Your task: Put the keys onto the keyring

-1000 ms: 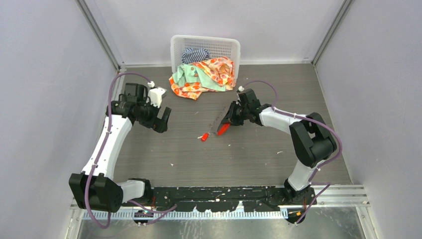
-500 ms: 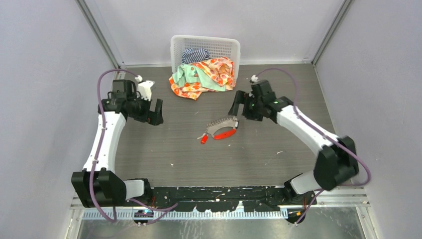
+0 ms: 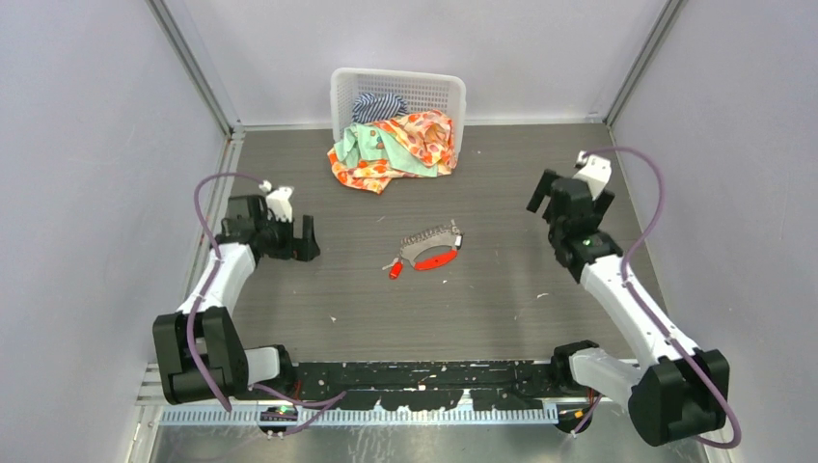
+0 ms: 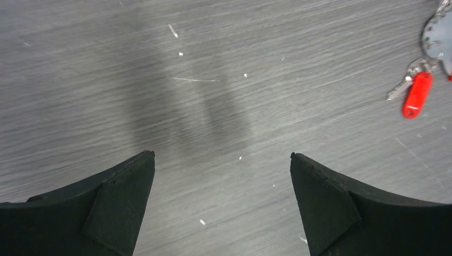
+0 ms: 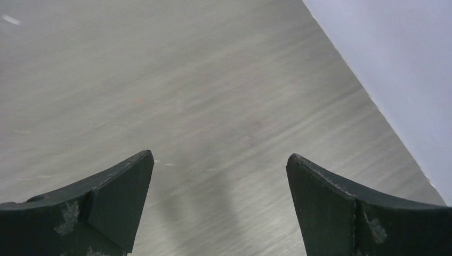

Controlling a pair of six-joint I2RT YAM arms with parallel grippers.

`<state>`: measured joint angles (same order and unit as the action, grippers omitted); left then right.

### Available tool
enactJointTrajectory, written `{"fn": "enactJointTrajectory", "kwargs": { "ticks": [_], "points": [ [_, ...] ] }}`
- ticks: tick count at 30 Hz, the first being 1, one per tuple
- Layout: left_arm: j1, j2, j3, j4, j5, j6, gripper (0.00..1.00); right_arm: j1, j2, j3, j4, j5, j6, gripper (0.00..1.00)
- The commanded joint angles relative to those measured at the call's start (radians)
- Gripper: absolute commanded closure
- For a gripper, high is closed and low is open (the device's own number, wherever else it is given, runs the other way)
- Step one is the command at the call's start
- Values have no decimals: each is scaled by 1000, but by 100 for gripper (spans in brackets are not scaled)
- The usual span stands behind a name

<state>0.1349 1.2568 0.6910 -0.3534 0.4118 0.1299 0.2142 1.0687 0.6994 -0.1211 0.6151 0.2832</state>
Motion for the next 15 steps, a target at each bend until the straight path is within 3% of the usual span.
{"fn": "enactJointTrajectory", "kwargs": {
  "ticks": [1, 6, 10, 15],
  "points": [
    [2, -3, -91, 405, 15, -72, 0, -16, 64, -159, 467, 221, -133, 0],
    [2, 31, -191, 652, 11, -122, 0, -47, 226, -250, 713, 209, -121, 0],
    [2, -4, -296, 853, -13, -79, 0, -61, 313, -289, 838, 168, -102, 0],
    [2, 41, -426, 1240, -52, -119, 0, -65, 418, -338, 1034, 139, -136, 0]
  ]
}}
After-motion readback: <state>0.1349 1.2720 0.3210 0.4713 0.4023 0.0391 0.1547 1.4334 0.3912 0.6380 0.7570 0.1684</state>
